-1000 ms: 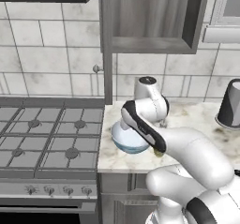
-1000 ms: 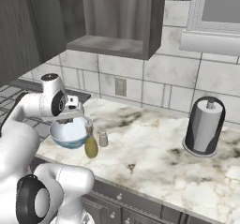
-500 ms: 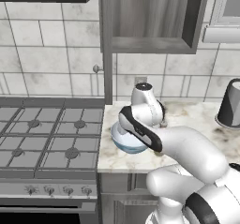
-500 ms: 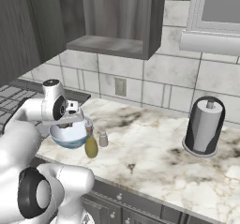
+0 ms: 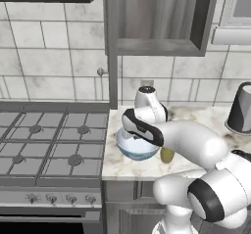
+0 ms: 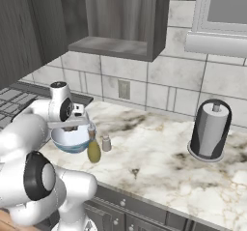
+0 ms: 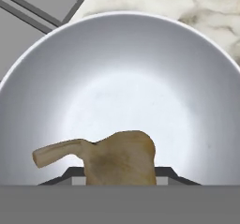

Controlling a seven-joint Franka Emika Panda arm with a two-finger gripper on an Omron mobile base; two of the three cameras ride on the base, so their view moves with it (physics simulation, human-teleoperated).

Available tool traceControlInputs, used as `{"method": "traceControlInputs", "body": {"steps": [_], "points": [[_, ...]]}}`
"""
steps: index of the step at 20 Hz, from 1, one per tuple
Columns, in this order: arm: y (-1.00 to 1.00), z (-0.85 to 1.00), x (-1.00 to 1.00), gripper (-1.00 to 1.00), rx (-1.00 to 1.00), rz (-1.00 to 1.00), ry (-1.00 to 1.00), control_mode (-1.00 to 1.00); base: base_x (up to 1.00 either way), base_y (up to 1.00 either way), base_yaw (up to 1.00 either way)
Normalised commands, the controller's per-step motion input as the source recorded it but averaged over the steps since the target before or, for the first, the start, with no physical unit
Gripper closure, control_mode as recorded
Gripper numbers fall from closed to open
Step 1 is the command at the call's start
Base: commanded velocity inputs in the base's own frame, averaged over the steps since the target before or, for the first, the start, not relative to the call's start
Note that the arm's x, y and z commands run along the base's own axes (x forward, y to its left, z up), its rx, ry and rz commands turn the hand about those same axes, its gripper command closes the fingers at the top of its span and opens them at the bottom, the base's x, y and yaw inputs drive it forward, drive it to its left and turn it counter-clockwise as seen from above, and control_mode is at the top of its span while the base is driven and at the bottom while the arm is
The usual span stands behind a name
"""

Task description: Retrieve the bottle and the shaker from the cabinet and place them next to the mixing bowl on the counter. Then add garlic from the fridge to the mixing bowl.

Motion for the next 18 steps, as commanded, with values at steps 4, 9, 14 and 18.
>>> {"method": "traceControlInputs", "body": {"steps": [4,9,14,18], "points": [[0.0,-0.14,0.12,1.0,0.0,0.01,0.0,-1.0,0.0,0.0,0.0],[0.0,-0.26,0.01,1.0,-0.01,0.0,0.0,-1.0,0.0,0.0,0.0],[0.0,-0.3,0.03,1.0,-0.01,0.0,0.0,-1.0,0.0,0.0,0.0],[0.0,-0.28,0.08,1.0,-0.01,0.0,0.0,-1.0,0.0,0.0,0.0]]}}
